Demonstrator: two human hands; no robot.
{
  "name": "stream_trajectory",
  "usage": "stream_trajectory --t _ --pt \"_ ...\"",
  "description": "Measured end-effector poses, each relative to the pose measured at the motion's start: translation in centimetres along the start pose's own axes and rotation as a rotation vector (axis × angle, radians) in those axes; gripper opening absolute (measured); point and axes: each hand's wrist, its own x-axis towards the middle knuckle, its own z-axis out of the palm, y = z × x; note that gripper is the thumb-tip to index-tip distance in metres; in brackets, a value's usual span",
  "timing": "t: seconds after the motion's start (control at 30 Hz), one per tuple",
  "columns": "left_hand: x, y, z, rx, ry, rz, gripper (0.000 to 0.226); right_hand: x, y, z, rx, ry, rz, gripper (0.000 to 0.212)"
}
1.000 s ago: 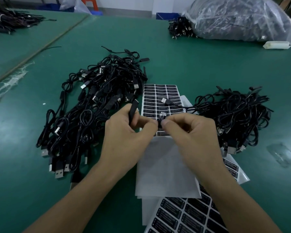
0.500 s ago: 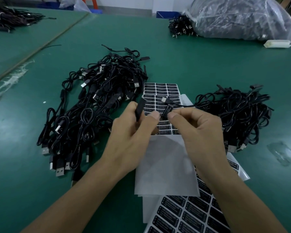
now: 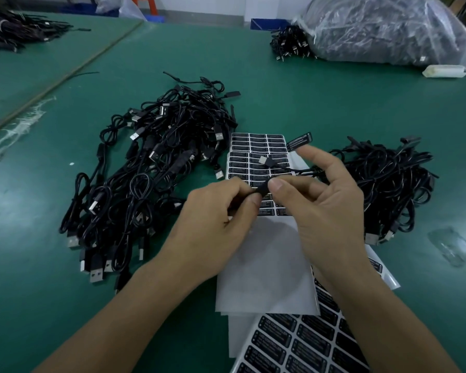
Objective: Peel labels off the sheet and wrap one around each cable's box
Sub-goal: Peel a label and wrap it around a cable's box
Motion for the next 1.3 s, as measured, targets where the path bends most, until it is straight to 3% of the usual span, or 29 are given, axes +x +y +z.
stream_trajectory --t 0.1,0.2,0.33,0.43,0.57,0.87,1.3 --pt "0.18 -0.14 -0.15 0.090 0.046 0.038 0.023 0.04 0.29 -0.18 -0.003 0.007 -0.014 0.050" --pt "0.17 -0.13 -0.06 0.027 0.052 -0.012 0.025 0.08 0.40 -0.14 0.006 0.018 -0.038 0.046" --pt "0.23 -0.19 -0.05 -0.057 0.105 -0.104 0.024 0.21 0.28 0.04 0.037 0.094 -0.056 0.013" --pt "0.29 0.00 -0.10 -0.089 0.127 -0.098 0.022 -0.02 0.28 0.25 0.076 0.060 0.032 0.006" --pt "0.31 -0.05 0.03 -0.153 0.118 -0.092 0.017 -0.24 0.60 0.42 0.077 0.005 0.106 0.007" --pt "0.12 -0.09 -0.22 -0.230 0.024 -0.057 0.008 -0.17 0.74 0.48 0.069 0.008 0.069 0.009" --pt "0.14 -0.01 0.04 -0.213 0.090 -0.080 0.014 -0.22 0.52 0.45 -0.036 -0.028 0.035 0.013"
